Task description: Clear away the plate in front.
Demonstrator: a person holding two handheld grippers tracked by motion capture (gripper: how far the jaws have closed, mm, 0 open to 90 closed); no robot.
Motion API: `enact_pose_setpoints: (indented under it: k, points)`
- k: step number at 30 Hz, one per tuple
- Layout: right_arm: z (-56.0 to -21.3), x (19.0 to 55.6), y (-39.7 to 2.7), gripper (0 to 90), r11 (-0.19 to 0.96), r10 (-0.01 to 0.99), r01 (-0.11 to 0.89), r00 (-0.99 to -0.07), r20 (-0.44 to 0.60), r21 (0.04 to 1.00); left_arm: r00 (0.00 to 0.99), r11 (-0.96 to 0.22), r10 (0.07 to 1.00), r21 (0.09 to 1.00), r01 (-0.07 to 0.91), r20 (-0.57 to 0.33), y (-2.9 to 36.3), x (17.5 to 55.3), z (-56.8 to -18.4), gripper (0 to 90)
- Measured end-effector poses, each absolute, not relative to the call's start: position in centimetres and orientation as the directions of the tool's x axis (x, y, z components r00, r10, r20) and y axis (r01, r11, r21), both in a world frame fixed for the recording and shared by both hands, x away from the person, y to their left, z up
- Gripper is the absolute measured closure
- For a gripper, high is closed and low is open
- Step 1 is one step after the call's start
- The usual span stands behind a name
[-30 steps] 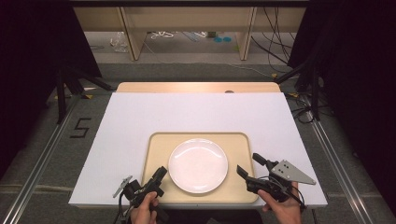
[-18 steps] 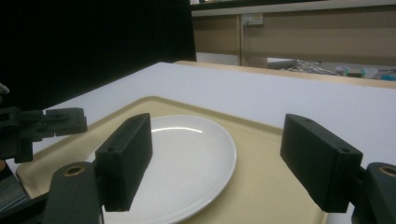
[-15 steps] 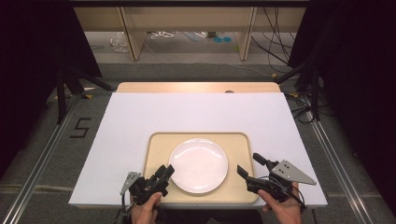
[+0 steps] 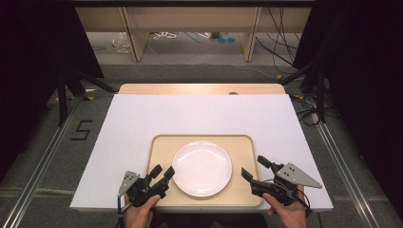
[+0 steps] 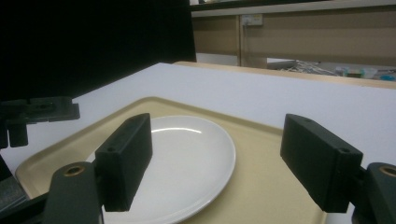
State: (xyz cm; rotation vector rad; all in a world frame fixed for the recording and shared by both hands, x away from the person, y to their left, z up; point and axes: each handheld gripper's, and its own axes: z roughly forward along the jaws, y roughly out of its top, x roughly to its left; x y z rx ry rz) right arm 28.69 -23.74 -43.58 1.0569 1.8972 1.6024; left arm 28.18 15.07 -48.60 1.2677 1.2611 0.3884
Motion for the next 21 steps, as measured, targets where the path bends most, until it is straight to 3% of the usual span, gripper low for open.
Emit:
enact_pose_setpoints:
  k: [6, 9, 21]
  points:
    - [-43.6, 28.7, -23.7, 25.9, 0.042, 0.780, 0.263, -0.611, 0.133, 0.964, 0.384, 0.278, 0.821, 0.884, 0.376, -0.422, 15.7, 28.2, -48.3, 32.4]
    - [-43.6, 28.7, -23.7, 25.9, 0.045, 0.782, 0.271, -0.609, 0.135, 0.961, 0.449, 0.213, 0.812, 0.905, 0.369, -0.374, 16.4, 28.2, -48.2, 31.1]
    - [-43.6, 28.7, -23.7, 25.8, 0.047, 0.783, 0.267, -0.609, 0.131, 0.962, 0.452, 0.194, 0.836, 0.938, 0.286, -0.311, 17.8, 27.8, -47.5, 18.1]
